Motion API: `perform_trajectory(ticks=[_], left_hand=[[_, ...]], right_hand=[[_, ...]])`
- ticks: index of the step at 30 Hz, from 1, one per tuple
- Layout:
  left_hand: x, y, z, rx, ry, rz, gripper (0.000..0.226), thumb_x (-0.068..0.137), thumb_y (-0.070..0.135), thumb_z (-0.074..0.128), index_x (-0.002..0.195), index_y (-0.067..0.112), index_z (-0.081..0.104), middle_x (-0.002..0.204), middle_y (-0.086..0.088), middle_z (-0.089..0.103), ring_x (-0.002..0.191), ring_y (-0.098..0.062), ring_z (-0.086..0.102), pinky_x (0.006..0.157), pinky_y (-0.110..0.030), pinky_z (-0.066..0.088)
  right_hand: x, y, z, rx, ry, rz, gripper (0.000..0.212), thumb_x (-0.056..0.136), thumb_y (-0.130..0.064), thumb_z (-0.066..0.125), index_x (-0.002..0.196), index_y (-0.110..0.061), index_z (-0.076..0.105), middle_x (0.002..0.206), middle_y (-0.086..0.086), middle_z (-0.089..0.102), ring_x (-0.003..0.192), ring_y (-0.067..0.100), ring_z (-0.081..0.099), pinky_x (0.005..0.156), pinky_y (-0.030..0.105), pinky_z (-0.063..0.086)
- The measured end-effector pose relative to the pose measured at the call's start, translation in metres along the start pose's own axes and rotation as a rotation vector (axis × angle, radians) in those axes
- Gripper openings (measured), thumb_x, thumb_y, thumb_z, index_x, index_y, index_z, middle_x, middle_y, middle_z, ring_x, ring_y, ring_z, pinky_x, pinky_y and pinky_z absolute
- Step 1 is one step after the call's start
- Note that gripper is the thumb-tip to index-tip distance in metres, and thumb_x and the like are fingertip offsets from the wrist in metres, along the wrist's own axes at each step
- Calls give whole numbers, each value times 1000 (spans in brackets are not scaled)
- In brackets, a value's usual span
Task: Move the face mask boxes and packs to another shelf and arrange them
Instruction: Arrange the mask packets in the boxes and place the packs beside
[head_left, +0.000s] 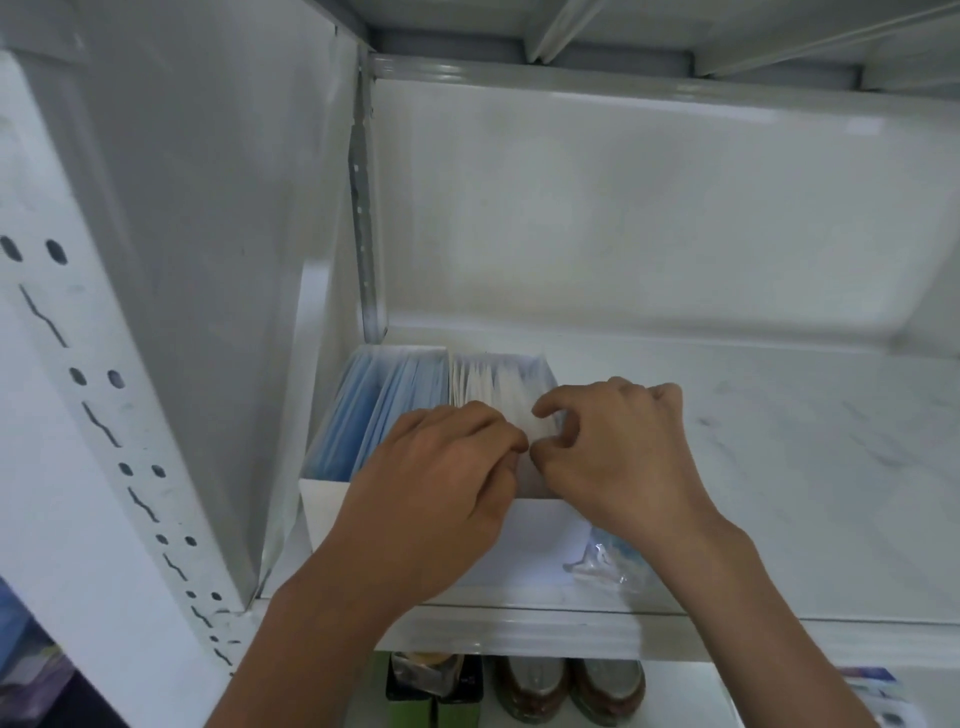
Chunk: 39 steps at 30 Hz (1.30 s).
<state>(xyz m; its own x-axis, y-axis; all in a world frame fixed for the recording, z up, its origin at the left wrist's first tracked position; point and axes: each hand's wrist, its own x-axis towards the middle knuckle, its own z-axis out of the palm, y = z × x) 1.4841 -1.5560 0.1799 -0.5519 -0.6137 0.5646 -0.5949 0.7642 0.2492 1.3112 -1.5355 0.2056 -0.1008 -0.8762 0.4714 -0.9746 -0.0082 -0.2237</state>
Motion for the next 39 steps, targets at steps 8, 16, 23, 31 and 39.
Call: perform_trajectory(ticks=[8,16,23,31,39], left_hand=[[1,-3,4,10,-32,-18,34,94,27,38,100,18,70,95,3,71,83,-16,66,85,-45,56],[6,4,-6,109,-118,-12,57,87,30,28,126,17,68,135,-1,65,126,-21,58,113,-50,39],[9,1,-9,105,-140,-82,51,93,38,20,101,25,68,102,10,67,100,-11,60,110,-42,37],[14,0,-2,198,-167,-130,26,99,34,37,105,30,62,102,11,60,99,-11,51,99,-33,37],[11,-1,-3,222,-183,-143,34,95,33,29,101,29,63,103,11,57,99,-10,49,95,-30,38]], right_hand=[[-17,-1,-3,-156,107,-73,24,85,-24,58,95,-30,78,60,-5,61,78,19,55,79,34,23],[-22,9,-3,-34,-157,-152,38,99,-30,29,125,-37,55,111,-15,59,108,16,47,102,39,27],[-16,14,5,-14,-166,-69,42,94,-48,47,133,-36,55,133,-15,46,119,14,40,92,33,24],[-7,-5,1,6,-219,-9,33,94,-43,47,100,-13,61,112,3,48,102,24,45,91,40,42],[3,-18,1,-110,-257,54,40,94,-47,44,65,-21,33,97,2,36,89,24,38,78,37,30]])
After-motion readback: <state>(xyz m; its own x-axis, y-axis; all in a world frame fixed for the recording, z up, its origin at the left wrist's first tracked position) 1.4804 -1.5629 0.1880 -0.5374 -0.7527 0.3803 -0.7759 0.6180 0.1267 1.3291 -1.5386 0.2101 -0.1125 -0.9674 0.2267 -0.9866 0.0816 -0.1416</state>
